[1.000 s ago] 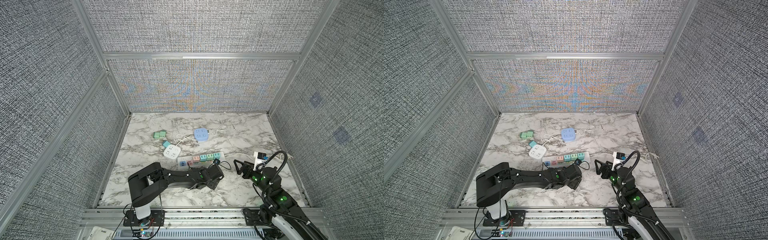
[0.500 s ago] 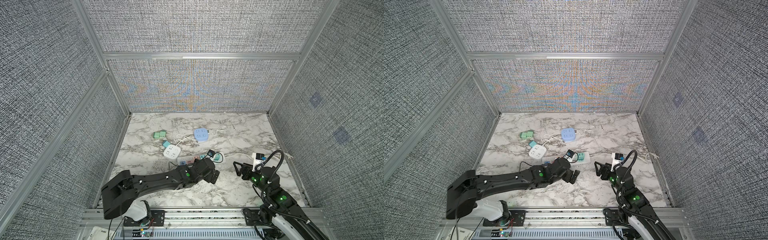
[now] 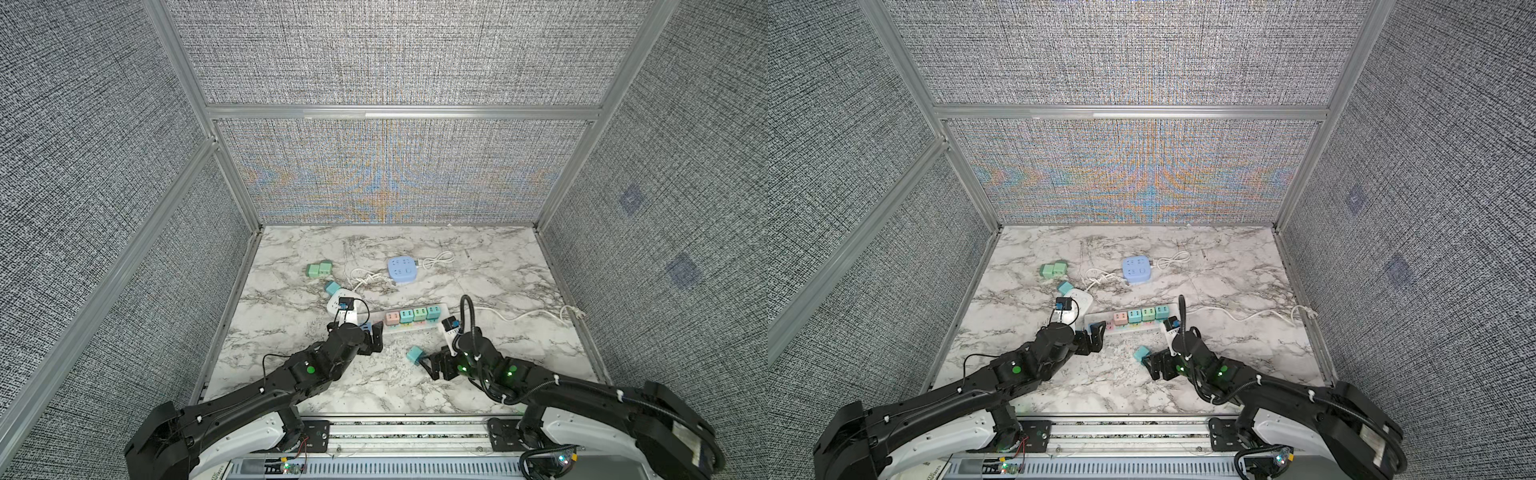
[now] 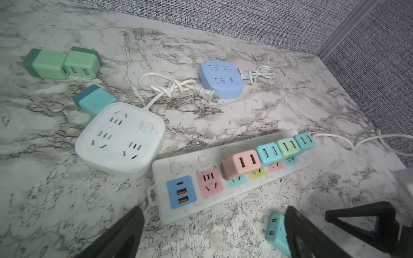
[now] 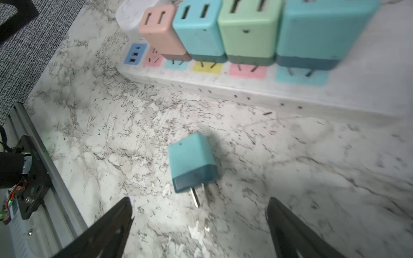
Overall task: Insert plugs into power strip
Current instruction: Pick up the plug from the center of the table.
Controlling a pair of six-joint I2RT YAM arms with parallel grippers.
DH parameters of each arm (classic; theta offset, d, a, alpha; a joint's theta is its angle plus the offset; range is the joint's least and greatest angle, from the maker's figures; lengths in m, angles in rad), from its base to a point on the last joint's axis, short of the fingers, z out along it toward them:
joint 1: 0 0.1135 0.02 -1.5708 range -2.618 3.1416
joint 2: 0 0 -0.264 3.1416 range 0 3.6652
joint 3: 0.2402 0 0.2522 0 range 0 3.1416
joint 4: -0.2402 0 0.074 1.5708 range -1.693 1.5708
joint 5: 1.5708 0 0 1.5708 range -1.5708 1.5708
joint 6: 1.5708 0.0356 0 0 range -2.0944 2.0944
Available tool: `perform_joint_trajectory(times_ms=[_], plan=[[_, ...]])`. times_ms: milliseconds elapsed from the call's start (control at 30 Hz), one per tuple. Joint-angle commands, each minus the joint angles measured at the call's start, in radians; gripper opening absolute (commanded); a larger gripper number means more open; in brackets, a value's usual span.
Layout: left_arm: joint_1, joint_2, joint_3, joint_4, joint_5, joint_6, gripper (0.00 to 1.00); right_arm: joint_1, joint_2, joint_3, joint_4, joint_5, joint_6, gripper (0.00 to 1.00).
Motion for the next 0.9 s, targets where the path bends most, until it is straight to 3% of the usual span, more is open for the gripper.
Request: perform_joint_trajectory(times_ms=[0,367,633,767,867], plan=[[0.014,-0.036,-0.013,-0.024,-0.018,-0.027,0.99,0.023,0.118,0.06,0.028,0.053,-0.06,0.98],[0.043,-0.12,-0.031,-0.055,-0.012,-0.028,0.99,0.084,0.305,0.184,-0.056,0.111,-0.115,0.93],[0.053,-0.103,-0.029,-0.034,0.01,-0.024,0.99,0.089,0.375,0.225,-0.088,0.136,-0.119,0.7],[0.058,-0.09,-0.027,-0.033,0.021,-0.027,0.99,0.096,0.387,0.227,-0.09,0.141,-0.122,0.52],[0.061,-0.088,-0.03,-0.02,0.038,-0.029,0.99,0.102,0.387,0.223,-0.088,0.147,-0.121,0.45]])
